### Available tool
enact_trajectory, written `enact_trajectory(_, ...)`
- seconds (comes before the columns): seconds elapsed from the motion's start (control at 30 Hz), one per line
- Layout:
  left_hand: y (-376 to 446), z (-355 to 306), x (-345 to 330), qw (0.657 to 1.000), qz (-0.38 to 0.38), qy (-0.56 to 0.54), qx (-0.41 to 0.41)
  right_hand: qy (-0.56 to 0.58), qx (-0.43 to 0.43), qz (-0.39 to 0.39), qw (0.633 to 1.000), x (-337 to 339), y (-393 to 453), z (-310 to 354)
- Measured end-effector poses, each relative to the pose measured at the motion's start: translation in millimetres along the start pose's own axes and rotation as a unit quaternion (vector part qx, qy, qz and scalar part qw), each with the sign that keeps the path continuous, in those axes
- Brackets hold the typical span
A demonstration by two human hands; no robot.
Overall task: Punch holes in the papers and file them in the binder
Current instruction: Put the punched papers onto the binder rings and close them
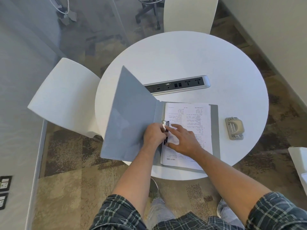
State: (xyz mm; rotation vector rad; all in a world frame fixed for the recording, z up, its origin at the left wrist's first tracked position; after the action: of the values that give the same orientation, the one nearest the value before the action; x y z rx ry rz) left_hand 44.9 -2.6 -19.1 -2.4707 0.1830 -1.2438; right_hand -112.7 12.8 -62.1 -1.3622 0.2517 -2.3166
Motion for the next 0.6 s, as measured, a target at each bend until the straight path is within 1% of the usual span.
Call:
enact_trajectory(0.1, -5.8, -0.2, -1.1, 1.0, -0.008, 0.012, 0.014, -0.072, 0.002, 0.003, 0.997, -5.4, -0.2, 4.4)
enact_trajectory(0.23, -11.5, 3.0, 0.8, 0.999, -0.015, 0.018, 0.042, -0.11, -0.008, -0.017, 0.994, -10.8, 0.4, 6.7)
enact_trajectory(0.4, -18.2, 6.9, 4.3, 0.998, -0.016, -0.004, 0.059, -0.131, -0.018, -0.048, 0.99, -13.1, 1.3, 12.3)
enact_trajectory(0.5, -21.5, 4.8, 4.3, 0.998, -0.01, -0.019, 0.066, -0.116, -0.032, -0.068, 0.99, -11.5, 2.6, 15.6)
enact_trajectory(0.6, -24.5, 1.4, 2.2, 0.997, -0.014, -0.014, 0.068, -0.147, -0.026, -0.064, 0.987, -11.7, 4.5, 16.7)
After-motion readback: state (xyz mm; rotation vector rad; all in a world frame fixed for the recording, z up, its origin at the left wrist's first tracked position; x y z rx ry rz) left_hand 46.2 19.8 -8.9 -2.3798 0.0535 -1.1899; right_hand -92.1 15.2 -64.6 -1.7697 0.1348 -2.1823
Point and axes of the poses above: each hand's wrist, its own y-axis towards the middle knuckle, its own x-axis out of the back of the hand, z = x × y, the point moved 2 cm from there along y, towards the middle knuckle, and after that the axes turned 10 degrees about -x, right-handed, at the moved point
